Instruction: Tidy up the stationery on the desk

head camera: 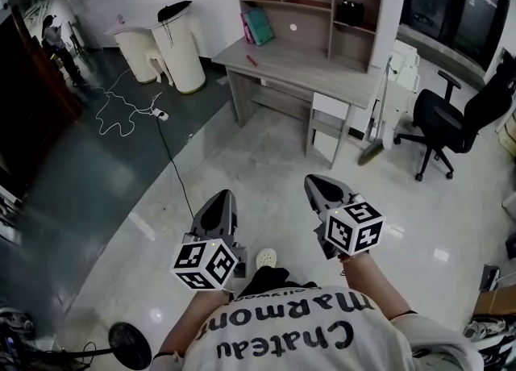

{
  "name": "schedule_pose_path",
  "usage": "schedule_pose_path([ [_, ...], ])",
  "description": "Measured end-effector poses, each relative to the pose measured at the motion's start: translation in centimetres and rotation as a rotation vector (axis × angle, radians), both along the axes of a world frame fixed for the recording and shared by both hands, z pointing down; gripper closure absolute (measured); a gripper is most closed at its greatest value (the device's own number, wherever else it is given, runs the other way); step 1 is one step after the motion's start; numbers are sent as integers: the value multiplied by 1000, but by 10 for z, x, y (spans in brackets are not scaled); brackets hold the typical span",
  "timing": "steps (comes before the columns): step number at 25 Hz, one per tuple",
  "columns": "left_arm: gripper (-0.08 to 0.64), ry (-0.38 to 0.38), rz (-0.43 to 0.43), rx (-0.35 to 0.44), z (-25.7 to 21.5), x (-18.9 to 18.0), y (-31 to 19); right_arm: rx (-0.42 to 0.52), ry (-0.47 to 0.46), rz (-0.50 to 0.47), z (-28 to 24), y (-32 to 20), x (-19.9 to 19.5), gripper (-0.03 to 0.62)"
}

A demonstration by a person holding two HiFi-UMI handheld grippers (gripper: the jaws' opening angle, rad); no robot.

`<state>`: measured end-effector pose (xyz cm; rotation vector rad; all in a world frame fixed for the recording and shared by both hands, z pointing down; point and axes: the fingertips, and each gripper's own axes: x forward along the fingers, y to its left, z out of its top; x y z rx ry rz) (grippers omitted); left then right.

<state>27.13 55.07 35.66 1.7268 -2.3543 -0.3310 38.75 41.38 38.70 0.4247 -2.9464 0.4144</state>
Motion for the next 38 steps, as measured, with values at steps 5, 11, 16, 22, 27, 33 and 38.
schedule_pose_path([
  [5,545,15,-2,-22,13,-11,-8,-2,34,-7,11,-9,-8,578],
  [11,545,35,16,-17,17,-35,-37,19,58,-20,10,-33,-33,578],
  [16,545,22,35,-6,9,-64,-68,46,59,-39,0,-55,-67,578],
  [22,545,12,67,6,-4,-106,-111,44,73,-37,-3,-90,-110,578],
  [27,545,7,91,10,-19,-153,-147,39,60,-31,-17,-122,-157,578],
  [33,545,-2,129,33,-39,-209,-190,59,40,-12,-39,-160,-212,578],
  [38,545,-17,141,52,-48,-250,-215,77,27,1,-49,-188,-251,578],
])
